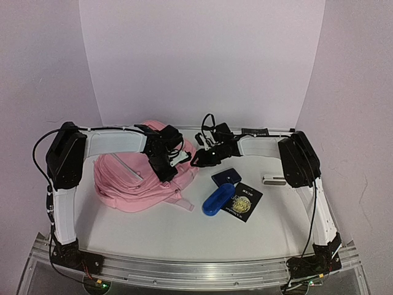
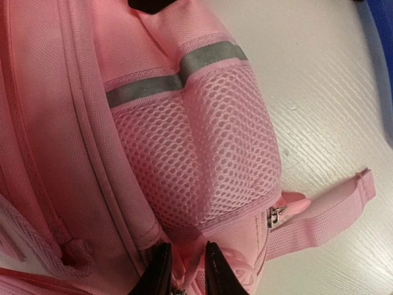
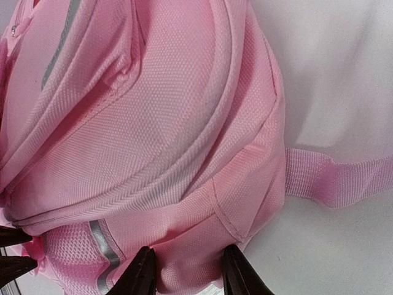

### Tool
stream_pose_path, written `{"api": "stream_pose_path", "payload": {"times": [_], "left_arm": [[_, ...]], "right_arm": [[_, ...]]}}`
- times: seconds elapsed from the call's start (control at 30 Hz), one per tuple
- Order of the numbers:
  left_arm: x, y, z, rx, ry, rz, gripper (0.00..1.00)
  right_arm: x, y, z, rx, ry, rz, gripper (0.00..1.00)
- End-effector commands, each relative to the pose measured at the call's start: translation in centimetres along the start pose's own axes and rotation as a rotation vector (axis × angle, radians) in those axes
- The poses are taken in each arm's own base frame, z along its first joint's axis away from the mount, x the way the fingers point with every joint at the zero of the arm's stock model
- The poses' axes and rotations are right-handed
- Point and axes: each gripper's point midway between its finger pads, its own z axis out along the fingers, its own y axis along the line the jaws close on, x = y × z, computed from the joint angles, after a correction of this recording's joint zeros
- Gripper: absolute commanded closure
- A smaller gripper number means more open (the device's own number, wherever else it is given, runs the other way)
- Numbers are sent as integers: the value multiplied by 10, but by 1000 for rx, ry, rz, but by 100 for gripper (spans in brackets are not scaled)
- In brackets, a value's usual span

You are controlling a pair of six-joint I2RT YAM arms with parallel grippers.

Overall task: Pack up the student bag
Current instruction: Unzip the student bag at the center of the board.

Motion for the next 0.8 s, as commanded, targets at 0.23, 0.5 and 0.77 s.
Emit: {"api": "stream_pose_path", "payload": {"times": [0.23,0.5,0.77], "left_arm": [[8,8,-10,-25,21,8,96],[9,-23,-47,28,-38,52,100],[42,-52,-69,143,-25,62,100]], "right_arm": [[17,-4,16,4,52,19,82],[8,-18,10,60,24,29,100],[-22,-31,-1,94,-46,27,100]]}}
